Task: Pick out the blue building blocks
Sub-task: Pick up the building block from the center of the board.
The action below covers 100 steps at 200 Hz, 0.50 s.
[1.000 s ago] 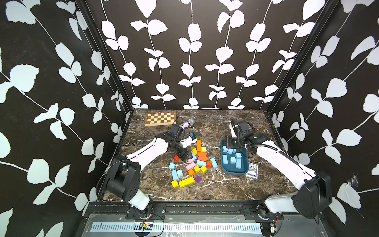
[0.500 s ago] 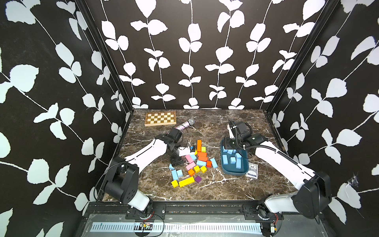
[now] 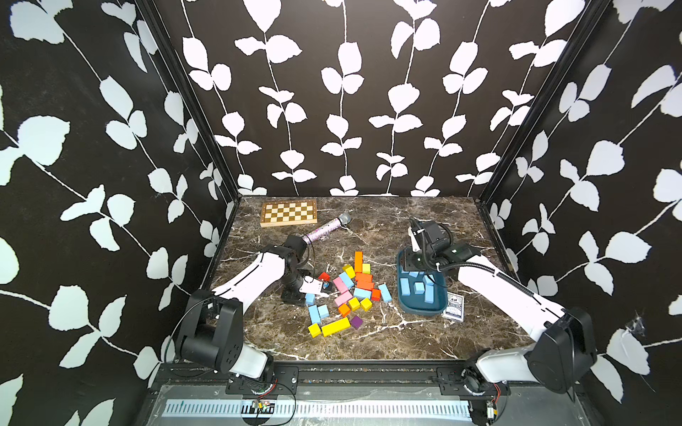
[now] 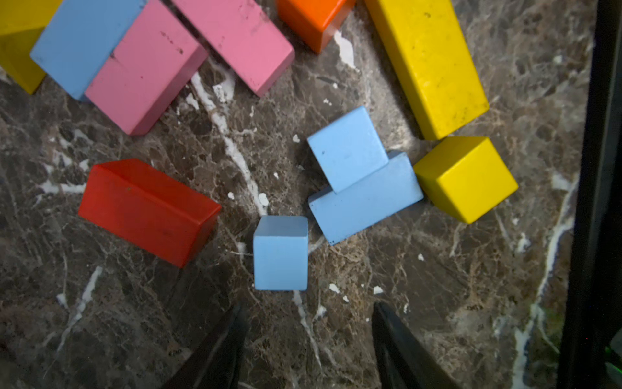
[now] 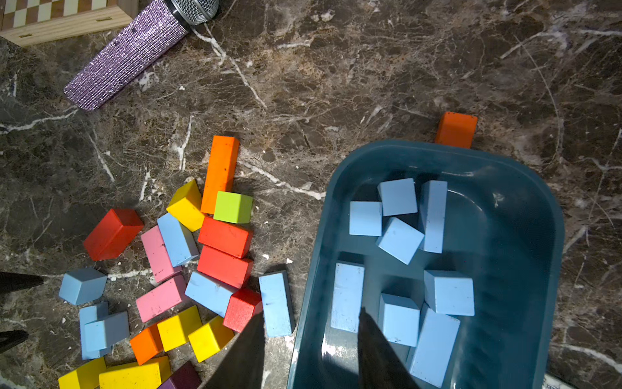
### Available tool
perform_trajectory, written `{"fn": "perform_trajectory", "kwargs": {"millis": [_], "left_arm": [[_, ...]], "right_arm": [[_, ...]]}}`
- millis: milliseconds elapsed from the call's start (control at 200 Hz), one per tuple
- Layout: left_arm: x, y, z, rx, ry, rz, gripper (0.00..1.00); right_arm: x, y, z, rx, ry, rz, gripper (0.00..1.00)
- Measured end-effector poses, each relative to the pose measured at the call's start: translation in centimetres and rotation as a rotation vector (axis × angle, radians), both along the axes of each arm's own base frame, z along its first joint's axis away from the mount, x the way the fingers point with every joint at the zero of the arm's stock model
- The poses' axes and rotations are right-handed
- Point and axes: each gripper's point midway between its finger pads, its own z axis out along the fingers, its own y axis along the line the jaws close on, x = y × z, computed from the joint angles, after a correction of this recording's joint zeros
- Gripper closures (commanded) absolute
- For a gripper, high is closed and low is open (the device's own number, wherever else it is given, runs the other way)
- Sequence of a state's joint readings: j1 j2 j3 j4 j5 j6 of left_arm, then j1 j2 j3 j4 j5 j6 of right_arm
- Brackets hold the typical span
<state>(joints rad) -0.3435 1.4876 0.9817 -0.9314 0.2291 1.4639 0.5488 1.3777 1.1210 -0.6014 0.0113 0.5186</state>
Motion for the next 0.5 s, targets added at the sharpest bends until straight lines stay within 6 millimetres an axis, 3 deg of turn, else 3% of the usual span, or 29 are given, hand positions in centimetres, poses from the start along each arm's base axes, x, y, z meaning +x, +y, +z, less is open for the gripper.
{"fn": "perform_trajectory", "kwargs": {"millis": [255,500], "left_arm": [[-0.1,-0.7,-1.3,-0.025,0.051,-0.079,0.37],[0.6,-0.6,-2.9,-0.011,0.019,-0.08,0.52]], "right_arm": [[-0.1,0.0,-0.1,0.006,-0.002,-0.007,0.56],[-0.4,-0.1,0.4,0.015,-0.018,-0.015,0.56]]}}
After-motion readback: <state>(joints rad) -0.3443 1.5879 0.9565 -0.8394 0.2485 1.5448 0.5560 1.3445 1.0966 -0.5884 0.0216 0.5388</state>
